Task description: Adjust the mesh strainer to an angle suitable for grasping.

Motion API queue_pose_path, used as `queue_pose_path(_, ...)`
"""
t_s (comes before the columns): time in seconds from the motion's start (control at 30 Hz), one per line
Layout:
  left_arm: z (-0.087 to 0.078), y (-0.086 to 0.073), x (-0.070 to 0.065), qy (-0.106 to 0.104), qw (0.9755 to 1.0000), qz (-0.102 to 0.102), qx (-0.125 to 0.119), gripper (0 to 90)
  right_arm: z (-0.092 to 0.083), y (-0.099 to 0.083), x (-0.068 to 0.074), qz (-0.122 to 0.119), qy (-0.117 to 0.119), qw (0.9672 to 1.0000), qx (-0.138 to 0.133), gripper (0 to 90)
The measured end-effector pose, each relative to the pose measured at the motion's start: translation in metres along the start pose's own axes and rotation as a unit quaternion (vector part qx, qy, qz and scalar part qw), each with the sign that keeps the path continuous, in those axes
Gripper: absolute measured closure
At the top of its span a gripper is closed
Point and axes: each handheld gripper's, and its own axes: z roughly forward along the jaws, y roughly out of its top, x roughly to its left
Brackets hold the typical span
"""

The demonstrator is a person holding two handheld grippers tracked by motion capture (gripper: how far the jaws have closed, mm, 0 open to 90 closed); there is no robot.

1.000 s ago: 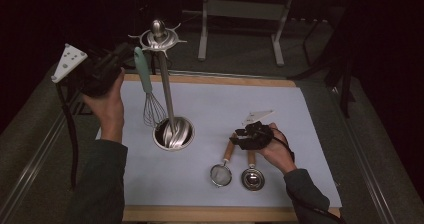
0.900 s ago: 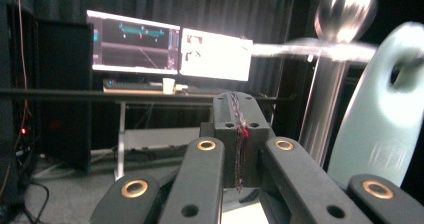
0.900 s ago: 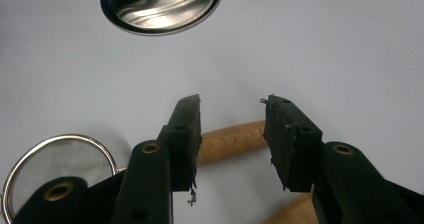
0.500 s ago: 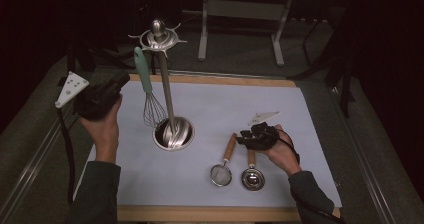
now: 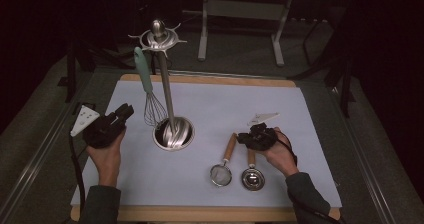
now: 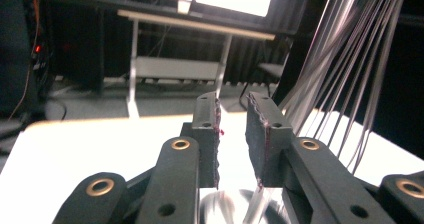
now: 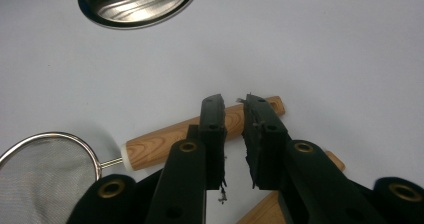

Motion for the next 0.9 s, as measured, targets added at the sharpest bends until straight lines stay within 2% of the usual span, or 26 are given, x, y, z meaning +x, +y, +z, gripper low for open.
queue_pose_path(0.17,-0.002,-0.022,-0.001,0.006,0.9997,-0.004,0.024,72.9,0.003,-0.002,0.0,0.002,-0.001,1.0,0.006,83.8)
queue_pose_path(0.33,-0.004,-0.037,-0.003,0.013,0.999,0.003,0.043,70.7,0.004,-0.004,0.001,0.001,-0.006,0.9999,0.016,89.3)
queue_pose_path(0.47,-0.004,-0.05,-0.002,0.022,0.9979,0.008,0.061,69.1,0.005,-0.006,0.0,0.008,-0.01,0.9998,0.017,89.7)
queue_pose_path(0.73,-0.004,-0.076,0.002,0.033,0.9962,-0.002,0.08,66.8,0.01,-0.011,-0.002,0.009,-0.013,0.9993,0.035,89.6)
queue_pose_path(0.83,-0.001,-0.086,0.006,0.04,0.9948,-0.015,0.093,66.8,0.015,-0.014,-0.002,0.013,-0.011,0.9989,0.044,89.6)
queue_pose_path(0.9,0.001,-0.09,0.007,0.047,0.9937,-0.017,0.101,67.0,0.019,-0.015,-0.002,0.014,-0.01,0.9986,0.051,89.6)
